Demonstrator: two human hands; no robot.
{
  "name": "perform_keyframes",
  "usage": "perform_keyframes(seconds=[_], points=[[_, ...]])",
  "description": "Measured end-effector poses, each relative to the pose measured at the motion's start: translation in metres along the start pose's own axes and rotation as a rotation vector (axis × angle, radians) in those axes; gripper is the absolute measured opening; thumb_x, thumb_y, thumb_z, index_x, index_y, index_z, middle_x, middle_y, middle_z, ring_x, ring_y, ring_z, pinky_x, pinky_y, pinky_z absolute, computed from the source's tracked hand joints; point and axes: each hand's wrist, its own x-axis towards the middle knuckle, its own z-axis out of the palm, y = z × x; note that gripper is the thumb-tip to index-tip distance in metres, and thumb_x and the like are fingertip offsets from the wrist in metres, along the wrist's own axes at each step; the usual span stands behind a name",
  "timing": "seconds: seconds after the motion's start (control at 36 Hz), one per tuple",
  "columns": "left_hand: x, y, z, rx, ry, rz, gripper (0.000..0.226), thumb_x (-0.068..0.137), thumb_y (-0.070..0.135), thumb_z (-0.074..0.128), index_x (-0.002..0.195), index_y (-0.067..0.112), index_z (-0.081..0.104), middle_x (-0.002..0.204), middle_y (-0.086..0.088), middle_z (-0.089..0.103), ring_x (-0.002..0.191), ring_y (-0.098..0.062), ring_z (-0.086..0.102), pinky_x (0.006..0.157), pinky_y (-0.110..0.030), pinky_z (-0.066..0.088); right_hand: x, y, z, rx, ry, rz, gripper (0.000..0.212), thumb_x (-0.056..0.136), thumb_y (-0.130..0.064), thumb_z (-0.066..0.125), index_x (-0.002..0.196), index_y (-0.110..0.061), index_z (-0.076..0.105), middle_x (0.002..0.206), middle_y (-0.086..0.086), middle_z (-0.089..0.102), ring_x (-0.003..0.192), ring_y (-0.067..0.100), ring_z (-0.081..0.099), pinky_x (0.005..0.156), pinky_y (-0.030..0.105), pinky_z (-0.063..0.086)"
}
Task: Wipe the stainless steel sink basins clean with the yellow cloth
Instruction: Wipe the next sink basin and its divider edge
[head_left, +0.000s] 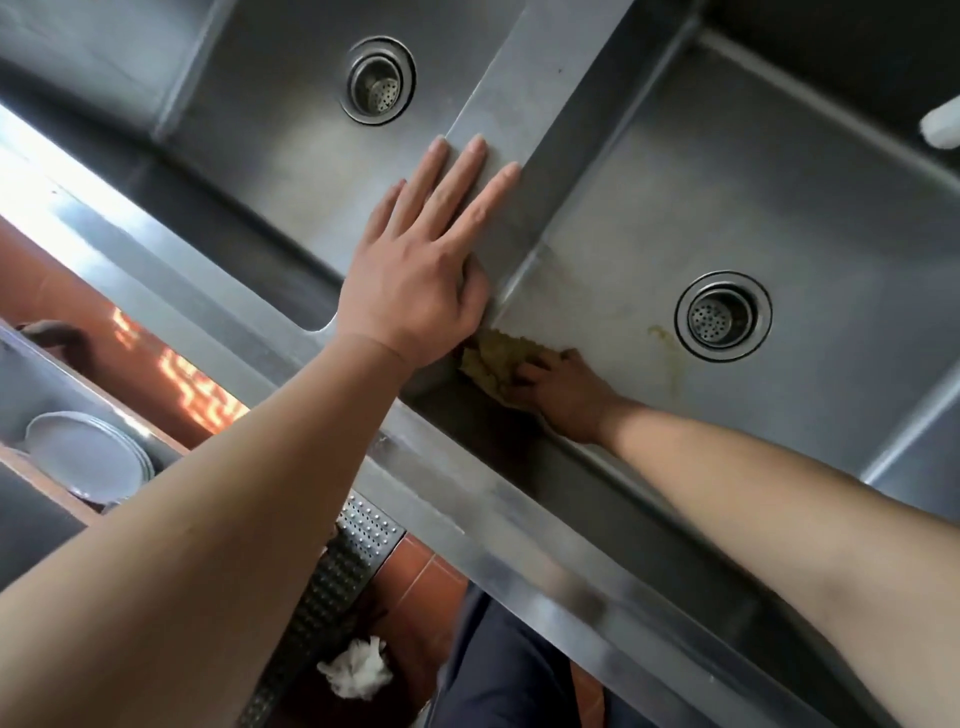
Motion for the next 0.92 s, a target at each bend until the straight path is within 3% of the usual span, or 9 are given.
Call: perform_keyframes(seconds=[0.14,0.25,0.31,0.39,0.61,0.67,0.75,0.86,0.92], points=[[0.0,0.001,0.001,0.002,0.021,0.005,0.072,0.085,0.021,0.041,0.155,0.028,0.028,0.162,-0.001,0.027,0.151,-0.028,0.018,0.12,-0.047,0.025,-0.049,-0.005,0.023,0.033,-0.094,0.126,0.047,0.099,-0.018,0.046,0.145,-0.031,0.045,0.144,0.002,0.045,0.131,0.035,0.04,0.1,0.043,0.034],[-0.001,0.001,0.002,0.028,0.027,0.017,0.071,0.086,0.021,0.042,0.155,0.028,0.027,0.162,-0.002,0.027,0.151,-0.03,0.019,0.121,-0.048,0.021,-0.086,-0.002,0.05,-0.054,-0.036,0.125,0.05,0.062,-0.011,0.085,0.109,-0.025,0.073,0.099,0.005,0.069,0.087,0.036,0.066,0.081,0.045,0.048],[0.0,0.0,0.003,0.039,0.036,0.019,0.071,0.086,0.02,0.042,0.155,0.028,0.028,0.162,-0.003,0.027,0.151,-0.03,0.02,0.121,-0.049,0.021,-0.103,0.003,0.065,-0.094,0.008,0.137,0.054,0.049,-0.01,0.09,0.099,-0.025,0.074,0.089,0.003,0.067,0.078,0.035,0.066,0.085,0.042,0.038],[0.0,0.001,0.004,0.035,0.054,0.025,0.071,0.086,0.019,0.042,0.155,0.027,0.029,0.161,-0.003,0.029,0.15,-0.031,0.022,0.12,-0.049,0.022,-0.125,0.004,0.075,-0.062,0.055,0.251,0.052,0.049,-0.01,0.087,0.097,-0.024,0.071,0.087,0.002,0.066,0.082,0.035,0.065,0.084,0.041,0.026],[-0.001,0.001,0.003,0.017,0.059,0.039,0.07,0.086,0.018,0.045,0.154,0.025,0.03,0.161,-0.005,0.03,0.149,-0.033,0.023,0.12,-0.047,0.022,-0.175,0.004,0.075,0.194,0.111,1.053,0.051,0.077,-0.014,0.06,0.126,-0.024,0.051,0.115,0.002,0.067,0.114,0.027,0.048,0.085,0.04,0.022],[-0.001,0.001,0.003,0.013,0.067,0.038,0.07,0.086,0.017,0.045,0.154,0.025,0.031,0.16,-0.005,0.031,0.148,-0.034,0.024,0.119,-0.046,0.024,-0.183,0.004,0.083,0.29,0.065,1.233,0.054,0.082,-0.02,0.055,0.134,-0.026,0.04,0.124,0.006,0.063,0.121,0.027,0.045,0.092,0.043,0.025],[-0.002,0.001,0.004,0.022,0.073,0.032,0.07,0.085,0.016,0.045,0.153,0.025,0.032,0.16,-0.006,0.032,0.148,-0.034,0.026,0.118,-0.046,0.026,-0.188,0.006,0.099,0.701,0.039,1.483,0.079,0.087,-0.039,0.053,0.153,-0.03,0.009,0.151,0.013,0.039,0.138,0.034,0.04,0.111,0.053,0.03],[-0.001,0.001,0.006,0.05,0.076,0.045,0.068,0.086,0.017,0.043,0.154,0.023,0.032,0.159,-0.008,0.032,0.147,-0.036,0.027,0.116,-0.047,0.028,-0.173,0.011,0.104,1.015,0.17,1.633,0.083,0.078,-0.039,0.059,0.15,-0.029,0.017,0.147,0.015,0.042,0.129,0.042,0.048,0.102,0.051,0.048],[-0.001,0.001,0.008,0.064,0.083,0.048,0.068,0.086,0.018,0.042,0.154,0.022,0.032,0.159,-0.009,0.033,0.147,-0.036,0.028,0.116,-0.047,0.028,-0.157,0.009,0.092,1.125,0.312,1.718,0.079,0.082,-0.052,0.041,0.152,-0.026,0.014,0.149,0.016,0.039,0.132,0.041,0.042,0.107,0.051,0.043]])
